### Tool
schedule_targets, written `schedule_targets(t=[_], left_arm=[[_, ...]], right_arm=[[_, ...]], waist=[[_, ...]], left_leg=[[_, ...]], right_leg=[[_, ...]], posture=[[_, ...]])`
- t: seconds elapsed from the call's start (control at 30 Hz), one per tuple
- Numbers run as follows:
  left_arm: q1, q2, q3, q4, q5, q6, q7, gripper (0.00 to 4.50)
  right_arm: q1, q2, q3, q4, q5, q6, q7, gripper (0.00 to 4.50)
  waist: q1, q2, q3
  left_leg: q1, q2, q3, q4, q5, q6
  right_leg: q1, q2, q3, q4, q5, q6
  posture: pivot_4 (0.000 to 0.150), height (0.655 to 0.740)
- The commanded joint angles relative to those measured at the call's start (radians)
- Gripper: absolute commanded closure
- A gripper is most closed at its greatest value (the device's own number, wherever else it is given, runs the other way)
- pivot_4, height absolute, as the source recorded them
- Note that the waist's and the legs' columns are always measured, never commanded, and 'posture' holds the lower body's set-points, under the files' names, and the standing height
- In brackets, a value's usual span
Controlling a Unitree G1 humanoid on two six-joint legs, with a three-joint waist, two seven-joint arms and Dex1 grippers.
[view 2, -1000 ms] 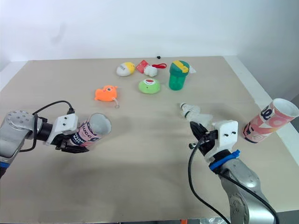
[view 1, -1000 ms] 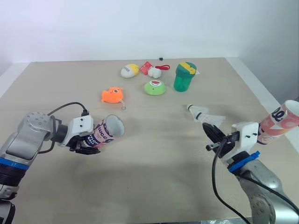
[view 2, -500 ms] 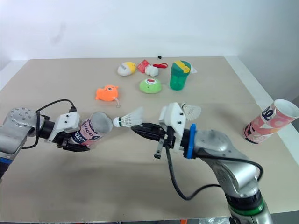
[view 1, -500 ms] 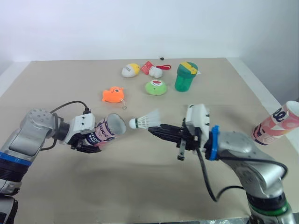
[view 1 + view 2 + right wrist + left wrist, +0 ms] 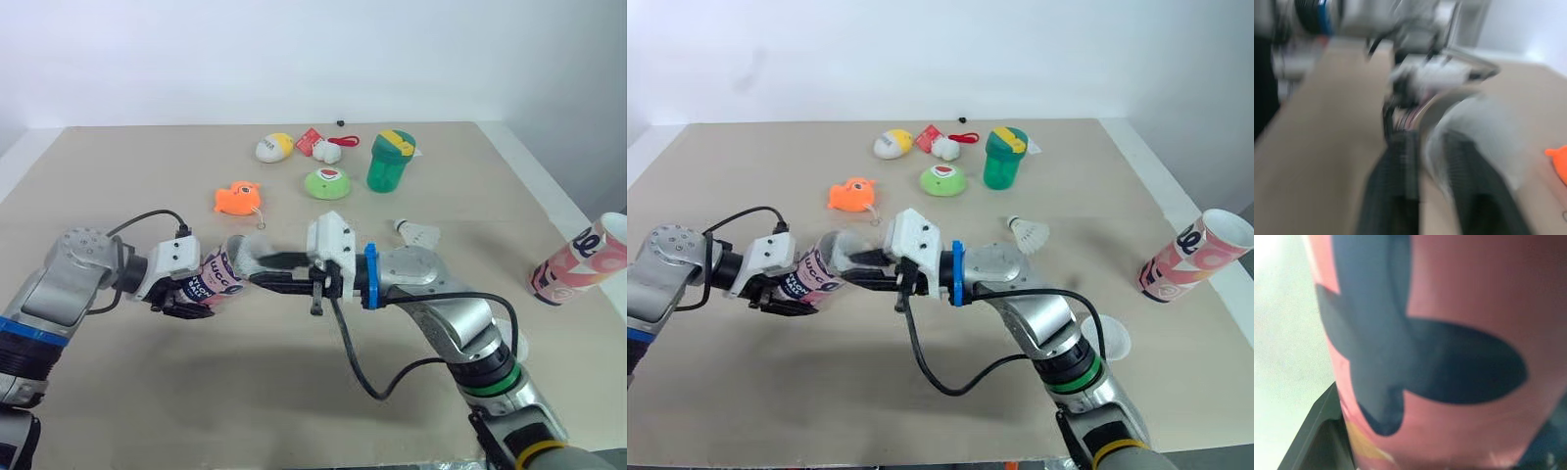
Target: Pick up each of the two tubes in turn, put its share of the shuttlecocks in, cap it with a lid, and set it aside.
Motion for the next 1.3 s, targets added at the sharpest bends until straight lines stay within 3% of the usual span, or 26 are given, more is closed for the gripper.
schedule_targets(t=[0.03, 0.1, 0.17, 0.2, 0.3, 0.43, 0.63, 0.9, 1.0, 1.07, 1.1, 1.13, 1.17, 1.3], left_arm=[[0.024, 0.005, 0.004, -0.023, -0.01, 0.017, 0.006, 1.38], [0.027, 0.006, 0.005, -0.026, -0.012, 0.019, 0.009, 1.38], [0.026, 0.006, 0.005, -0.024, -0.012, 0.018, 0.009, 1.38], [0.023, 0.004, 0.005, -0.021, -0.011, 0.018, 0.008, 1.38], [0.008, -0.002, -0.002, -0.005, -0.007, 0.012, 0.002, 1.38], [-0.013, -0.01, -0.014, 0.018, 0.002, -0.002, -0.006, 1.38], [-0.034, -0.016, -0.022, 0.031, 0.002, -0.013, -0.024, 1.38], [-0.033, -0.009, -0.015, 0.028, 0.002, -0.015, -0.023, 1.38], [-0.019, -0.001, -0.004, 0.018, -0.001, -0.011, -0.017, 1.38], [-0.01, 0.004, 0.003, 0.01, -0.005, -0.008, -0.014, 1.38], [-0.005, 0.006, 0.006, 0.005, -0.007, -0.006, -0.013, 1.38], [-0.001, 0.007, 0.009, 0.001, -0.01, -0.004, -0.012, 1.38], [0.003, 0.008, 0.013, -0.004, -0.015, -0.001, -0.01, 1.38], [0.015, 0.009, 0.022, -0.021, -0.027, 0.009, -0.006, 1.38]], right_arm=[[0.078, -0.011, -0.115, -0.079, 0.03, 0.004, -0.076, 2.2], [0.164, -0.008, -0.166, -0.101, -0.005, -0.029, -0.141, 1.43], [0.228, 0.007, -0.216, -0.111, -0.043, -0.074, -0.214, 0.36], [0.257, 0.016, -0.244, -0.107, -0.09, -0.118, -0.268, 0.09], [0.364, 0.048, -0.326, -0.059, -0.292, -0.254, -0.495, 0.03], [0.446, 0.107, -0.35, -0.007, -0.421, -0.31, -0.665, 0.03], [0.424, 0.199, -0.358, 0.093, -0.424, -0.271, -0.74, 0.03], [0.264, 0.254, -0.401, 0.351, -0.381, -0.309, -0.754, 0.03], [0.217, 0.257, -0.414, 0.42, -0.368, -0.34, -0.75, 0.85], [0.202, 0.257, -0.418, 0.44, -0.365, -0.349, -0.748, 1.59], [0.199, 0.256, -0.42, 0.447, -0.364, -0.353, -0.748, 2.19], [0.195, 0.259, -0.428, 0.455, -0.358, -0.355, -0.753, 2.36], [0.191, 0.262, -0.44, 0.463, -0.349, -0.355, -0.76, 2.97], [0.174, 0.271, -0.467, 0.464, -0.315, -0.364, -0.763, 4.42]], waist=[[0.0, 0.0, 0.0], [0.0, 0.0, 0.0], [-0.001, 0.0, 0.0], [-0.002, 0.0, 0.0], [-0.001, 0.0, 0.0], [-0.001, 0.0, 0.0], [-0.003, 0.001, 0.0], [-0.003, 0.0, 0.0], [-0.004, 0.0, 0.0], [-0.005, 0.0, 0.0], [-0.006, 0.0, 0.0], [-0.006, 0.0, 0.0], [-0.007, 0.0, 0.0], [-0.012, 0.0, 0.0]], left_leg=[[0.0, 0.0, 0.0, 0.0, 0.0, 0.0], [0.0, 0.0, 0.0, 0.0, 0.0, 0.0], [0.0, 0.0, 0.0, -0.001, 0.0, 0.0], [0.0, 0.0, 0.0, -0.001, 0.0, 0.0], [0.0, 0.0, 0.001, -0.001, 0.0, 0.0], [0.0, 0.0, 0.002, -0.001, 0.0, 0.0], [0.001, 0.0, 0.002, -0.001, 0.0, 0.0], [0.001, 0.0, 0.003, -0.001, 0.0, 0.0], [0.0, 0.0, 0.002, -0.002, 0.0, 0.0], [0.0, 0.0, 0.003, -0.002, 0.0, 0.0], [0.001, 0.0, 0.002, -0.002, 0.0, 0.0], [0.0, 0.0, 0.002, -0.002, 0.0, 0.0], [0.001, 0.0, 0.002, -0.002, 0.0, 0.0], [0.001, 0.0, 0.002, -0.002, 0.0, 0.0]], right_leg=[[0.0, 0.0, 0.0, 0.0, 0.0, 0.0], [0.0, 0.0, 0.0, 0.0, 0.0, 0.0], [0.0, 0.0, 0.0, 0.0, -0.001, 0.0], [-0.001, 0.0, 0.0, 0.0, -0.001, 0.0], [-0.002, 0.001, 0.001, 0.001, 0.0, -0.001], [-0.002, 0.0, 0.001, 0.0, 0.0, 0.0], [-0.002, 0.001, 0.002, 0.001, 0.0, -0.002], [-0.001, 0.0, 0.003, 0.0, 0.001, -0.001], [-0.002, 0.0, 0.003, 0.0, 0.0, 0.0], [-0.002, 0.001, 0.003, 0.0, 0.0, 0.0], [-0.002, 0.001, 0.003, 0.0, 0.0, -0.001], [-0.002, 0.001, 0.003, 0.0, 0.0, -0.001], [-0.002, 0.001, 0.003, 0.0, 0.0, -0.001], [-0.002, 0.001, 0.003, 0.0, 0.001, -0.001]], posture=[[0.15, 0.74], [0.15, 0.74], [0.15, 0.74], [0.15, 0.74], [0.15, 0.74], [0.15, 0.74], [0.15, 0.74], [0.15, 0.74], [0.15, 0.74], [0.15, 0.74], [0.15, 0.74], [0.15, 0.74], [0.15, 0.74], [0.15, 0.74]])
